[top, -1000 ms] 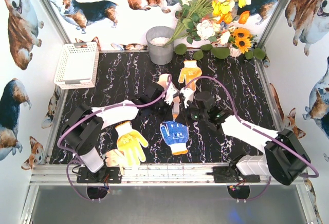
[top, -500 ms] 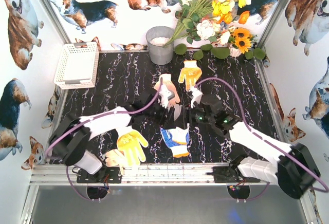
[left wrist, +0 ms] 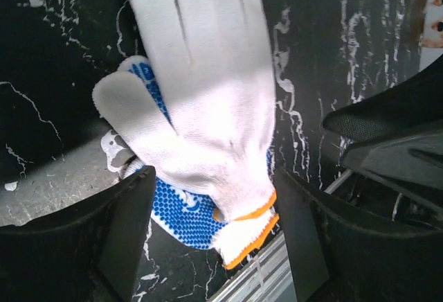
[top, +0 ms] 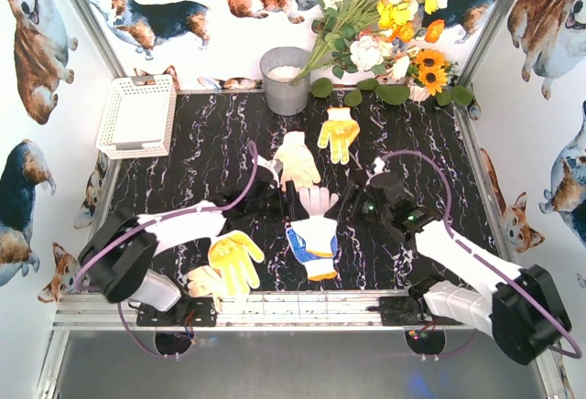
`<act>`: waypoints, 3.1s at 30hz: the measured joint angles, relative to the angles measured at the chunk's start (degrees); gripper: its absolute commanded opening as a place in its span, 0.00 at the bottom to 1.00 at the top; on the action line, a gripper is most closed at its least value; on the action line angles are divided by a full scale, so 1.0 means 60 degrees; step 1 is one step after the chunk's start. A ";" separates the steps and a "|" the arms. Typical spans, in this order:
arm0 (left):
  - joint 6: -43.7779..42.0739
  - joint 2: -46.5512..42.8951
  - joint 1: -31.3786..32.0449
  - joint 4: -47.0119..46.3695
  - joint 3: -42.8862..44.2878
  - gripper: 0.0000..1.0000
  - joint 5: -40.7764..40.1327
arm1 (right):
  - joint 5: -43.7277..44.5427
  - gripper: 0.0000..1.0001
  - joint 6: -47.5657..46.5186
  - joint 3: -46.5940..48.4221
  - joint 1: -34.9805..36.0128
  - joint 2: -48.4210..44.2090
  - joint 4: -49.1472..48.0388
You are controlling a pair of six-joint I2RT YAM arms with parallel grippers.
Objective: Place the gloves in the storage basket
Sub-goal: Pair the glove with the glove.
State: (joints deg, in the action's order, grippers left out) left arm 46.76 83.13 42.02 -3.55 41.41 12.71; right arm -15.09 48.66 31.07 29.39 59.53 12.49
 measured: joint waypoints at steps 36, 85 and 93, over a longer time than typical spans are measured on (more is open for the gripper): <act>0.1508 0.1923 -0.0721 -0.1672 -0.0466 0.36 0.0029 | -0.0889 0.32 0.1515 -0.1147 -0.0911 0.2980 -0.2510; 0.1606 0.2317 -0.0750 -0.2506 -0.0678 0.15 0.0484 | -0.0896 0.31 0.1198 -0.0998 -0.0925 0.2390 -0.1934; 0.1614 0.2317 -0.0750 -0.2390 -0.0678 0.11 0.0481 | -0.0747 0.33 0.1264 -0.1038 -0.0925 0.2477 -0.1756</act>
State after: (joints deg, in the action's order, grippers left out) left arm 56.45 97.03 37.52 -17.89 37.34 15.59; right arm -19.57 56.25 24.84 23.83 74.39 1.96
